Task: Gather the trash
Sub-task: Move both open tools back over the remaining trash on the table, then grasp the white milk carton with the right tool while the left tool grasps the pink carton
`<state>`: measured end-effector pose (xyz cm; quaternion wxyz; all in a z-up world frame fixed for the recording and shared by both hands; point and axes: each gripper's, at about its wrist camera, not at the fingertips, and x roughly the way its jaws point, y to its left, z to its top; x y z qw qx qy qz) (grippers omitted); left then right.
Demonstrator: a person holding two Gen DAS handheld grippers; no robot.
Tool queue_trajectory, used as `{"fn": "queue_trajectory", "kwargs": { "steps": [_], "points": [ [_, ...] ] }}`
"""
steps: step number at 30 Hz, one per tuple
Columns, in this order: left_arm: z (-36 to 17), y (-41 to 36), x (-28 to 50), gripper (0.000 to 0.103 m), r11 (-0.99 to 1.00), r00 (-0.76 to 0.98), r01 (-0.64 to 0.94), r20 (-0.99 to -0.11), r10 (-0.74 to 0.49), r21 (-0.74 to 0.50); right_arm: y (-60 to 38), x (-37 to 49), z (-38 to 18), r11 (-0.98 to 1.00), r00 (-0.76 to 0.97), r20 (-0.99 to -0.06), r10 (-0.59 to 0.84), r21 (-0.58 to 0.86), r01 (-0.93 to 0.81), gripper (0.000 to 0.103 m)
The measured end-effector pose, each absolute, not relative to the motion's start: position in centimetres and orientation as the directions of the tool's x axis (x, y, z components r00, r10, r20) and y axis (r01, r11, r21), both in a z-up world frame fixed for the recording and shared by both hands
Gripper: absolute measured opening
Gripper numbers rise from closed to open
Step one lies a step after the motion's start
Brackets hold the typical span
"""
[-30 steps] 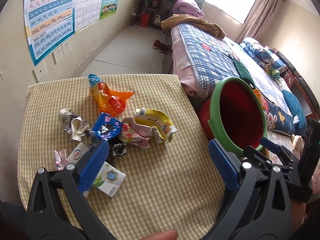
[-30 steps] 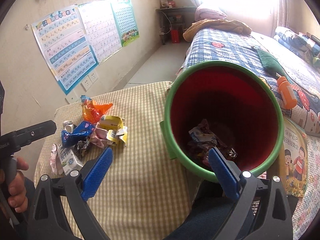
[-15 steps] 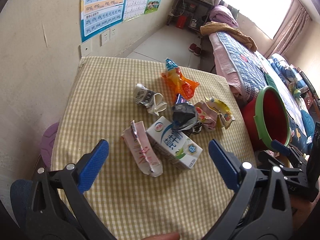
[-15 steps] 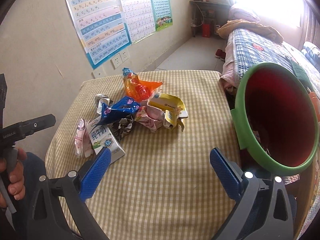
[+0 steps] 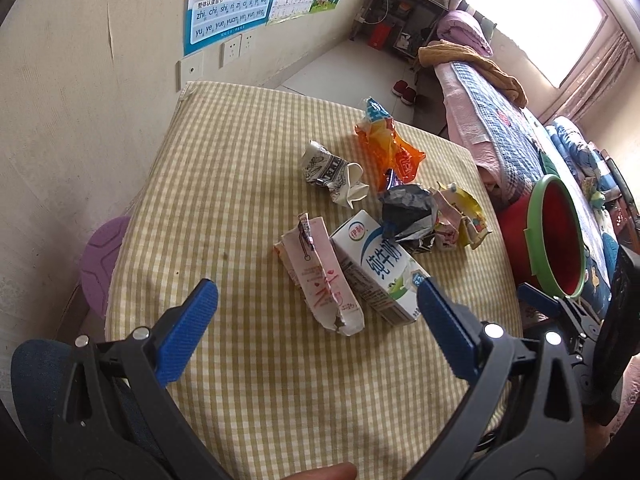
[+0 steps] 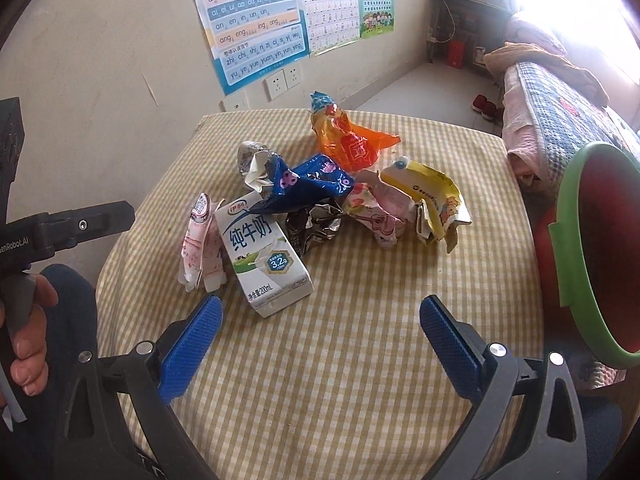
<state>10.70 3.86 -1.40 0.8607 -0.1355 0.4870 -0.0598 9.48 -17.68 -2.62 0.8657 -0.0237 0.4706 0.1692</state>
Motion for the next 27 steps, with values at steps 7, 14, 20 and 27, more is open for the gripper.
{"fn": "queue_trajectory", "kwargs": {
  "steps": [7,14,20,27],
  "points": [
    [-2.9,3.8,11.7,0.097,0.952,0.471,-0.033,-0.845,-0.254,-0.305,-16.2,10.1,-4.0,0.931,0.456,-0.848,0.270,0.110,-0.347,0.096],
    [-5.1,3.5,12.9,0.097,0.953,0.420,-0.049,-0.872,-0.253,-0.300,-14.9,10.8,-5.2,0.921,0.437,-0.858,0.269,0.096,-0.378,0.096],
    [-6.5,3.5,13.8,0.097,0.956,0.389,-0.066,-0.890,-0.239,-0.285,-14.2,11.5,-6.4,0.912,0.411,-0.870,0.272,0.098,-0.397,0.096],
    [-7.7,2.7,14.6,0.083,0.960,0.355,-0.048,-0.903,-0.242,-0.277,-13.2,11.8,-7.4,0.901,0.400,-0.875,0.274,0.088,-0.425,0.096]
  ]
}}
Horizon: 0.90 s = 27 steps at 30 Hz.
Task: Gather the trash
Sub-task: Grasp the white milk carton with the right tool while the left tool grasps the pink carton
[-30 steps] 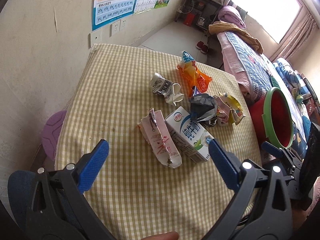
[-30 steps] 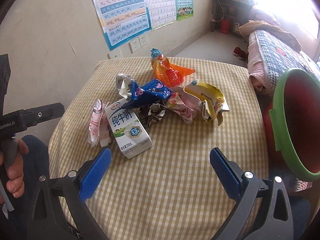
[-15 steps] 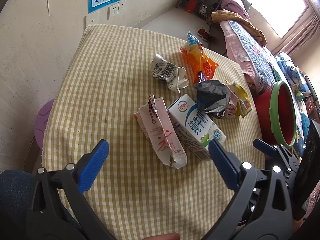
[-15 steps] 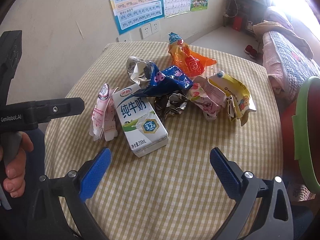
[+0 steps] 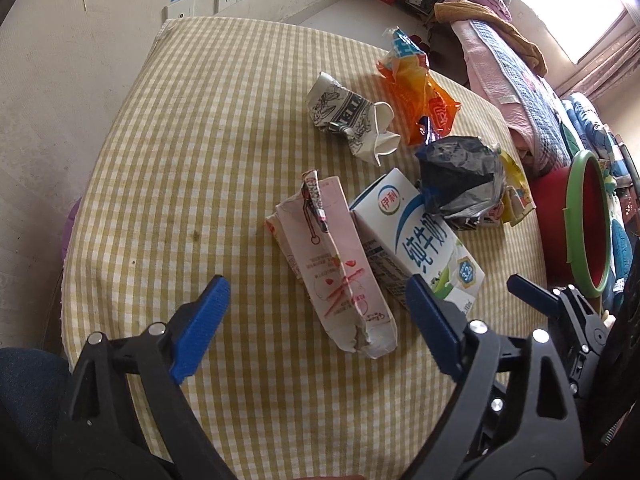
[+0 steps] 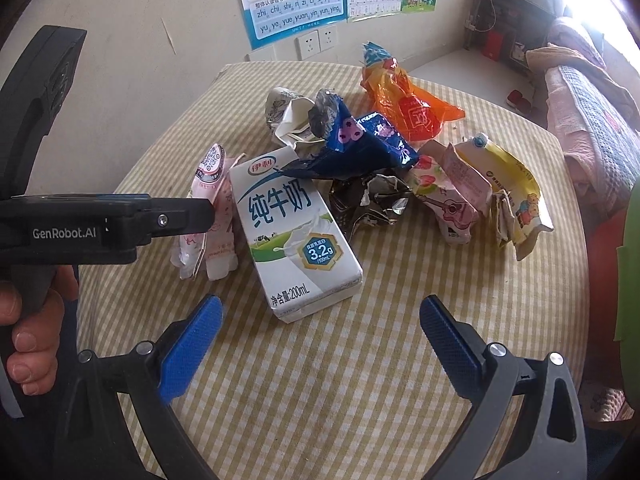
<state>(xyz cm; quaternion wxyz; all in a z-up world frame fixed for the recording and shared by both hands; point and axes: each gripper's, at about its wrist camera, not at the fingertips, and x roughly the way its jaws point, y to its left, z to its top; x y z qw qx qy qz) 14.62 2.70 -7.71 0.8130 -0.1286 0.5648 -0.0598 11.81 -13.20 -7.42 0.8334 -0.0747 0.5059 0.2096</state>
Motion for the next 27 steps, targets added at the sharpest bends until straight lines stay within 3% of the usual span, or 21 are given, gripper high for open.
{"fn": "queue_trajectory", "kwargs": {
  "steps": [11,18,23,27],
  "points": [
    [-9.1,2.9,15.1,0.046,0.940,0.317,-0.065,-0.900,-0.300,-0.336,-12.6,13.1,-8.3,0.897,0.394,-0.875,0.280,0.091,-0.433,0.095],
    [-9.3,3.3,14.9,0.039,0.934,0.318,-0.072,-0.896,-0.310,-0.349,-11.9,13.4,-8.8,0.888,0.391,-0.874,0.288,0.091,-0.451,0.091],
    [-9.1,3.3,14.6,0.038,0.934,0.323,-0.066,-0.893,-0.313,-0.351,-11.8,13.7,-9.5,0.889,0.361,-0.885,0.293,0.112,-0.445,0.078],
    [-9.0,3.1,14.3,0.038,0.938,0.326,-0.059,-0.895,-0.306,-0.342,-11.8,13.8,-9.9,0.888,0.340,-0.893,0.294,0.125,-0.442,0.057]
  ]
}}
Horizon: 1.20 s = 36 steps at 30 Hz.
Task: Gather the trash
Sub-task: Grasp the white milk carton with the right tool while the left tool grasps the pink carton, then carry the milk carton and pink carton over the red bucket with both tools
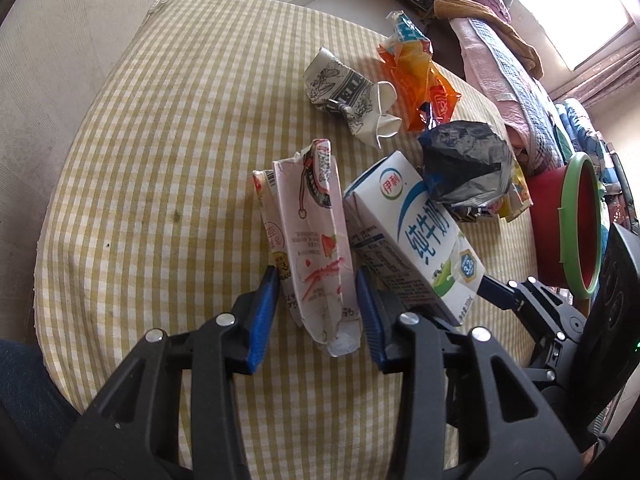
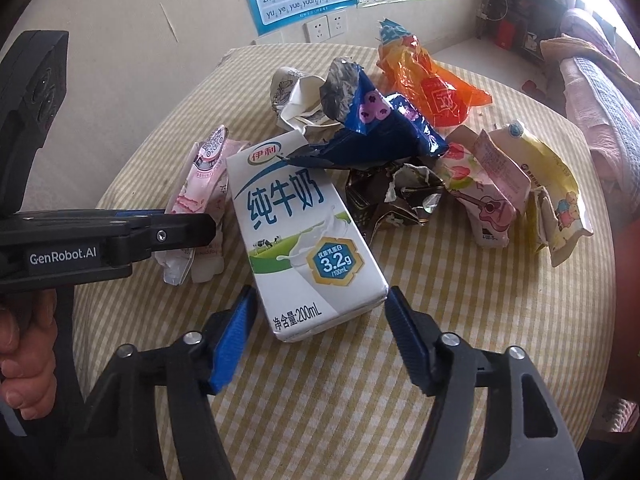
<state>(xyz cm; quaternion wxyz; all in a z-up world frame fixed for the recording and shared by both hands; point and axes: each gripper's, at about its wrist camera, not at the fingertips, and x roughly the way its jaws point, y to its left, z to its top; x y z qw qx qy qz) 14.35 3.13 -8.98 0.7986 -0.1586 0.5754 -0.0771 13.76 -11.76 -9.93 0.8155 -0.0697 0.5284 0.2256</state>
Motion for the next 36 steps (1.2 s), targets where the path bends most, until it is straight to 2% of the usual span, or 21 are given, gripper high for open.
{"fn": "queue_trajectory", "kwargs": {
  "steps": [12,36],
  "points": [
    [-8.2,3.6,13.0,0.038,0.940,0.350,-0.067,-0.890,-0.292,-0.335,-12.7,12.5,-9.0,0.890,0.332,-0.886,0.324,0.167,-0.423,0.055],
    [-5.0,3.8,10.4,0.038,0.943,0.407,-0.058,-0.871,-0.277,-0.327,-16.9,9.0,-2.6,0.889,0.410,-0.818,0.404,0.246,-0.386,0.054]
  ]
}}
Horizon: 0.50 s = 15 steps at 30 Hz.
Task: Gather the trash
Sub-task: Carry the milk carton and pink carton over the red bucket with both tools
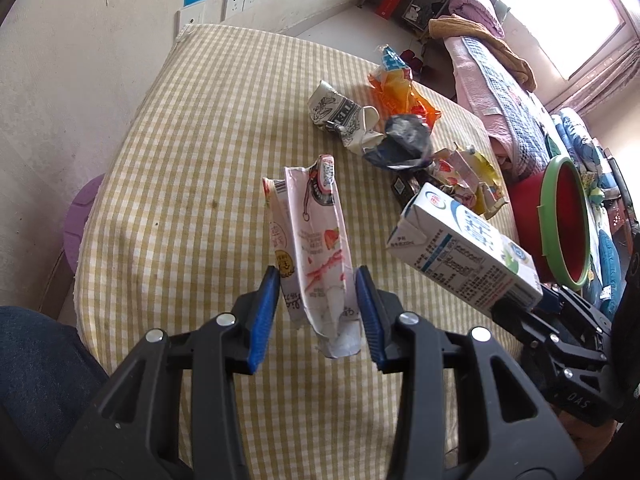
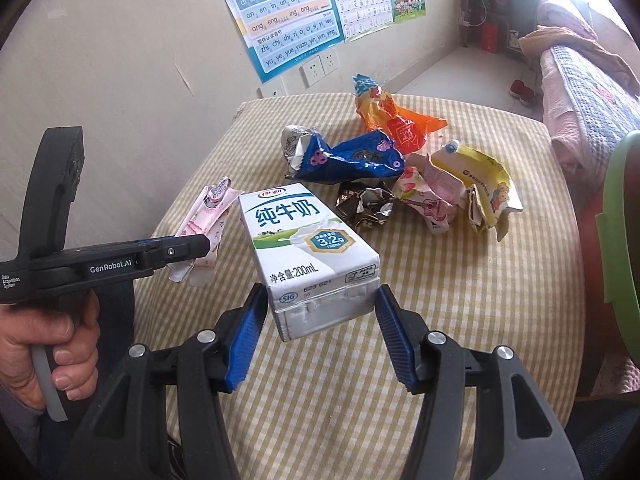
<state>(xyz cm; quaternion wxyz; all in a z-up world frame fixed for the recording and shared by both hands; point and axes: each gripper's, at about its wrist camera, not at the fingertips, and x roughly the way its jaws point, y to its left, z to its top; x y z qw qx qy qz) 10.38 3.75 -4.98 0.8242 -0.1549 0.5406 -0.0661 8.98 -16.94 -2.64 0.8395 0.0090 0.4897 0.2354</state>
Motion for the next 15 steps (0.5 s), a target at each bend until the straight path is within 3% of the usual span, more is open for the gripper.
{"fn": "queue_trajectory", "kwargs": {
  "steps": [15],
  "points": [
    [-2.4,-1.3,10.6,0.038,0.950,0.420,0.060,-0.856,-0.303,-0.307,-22.7,8.3,-0.3,0.922,0.494,-0.785,0.375,0.261,-0.284,0.054]
  ]
}}
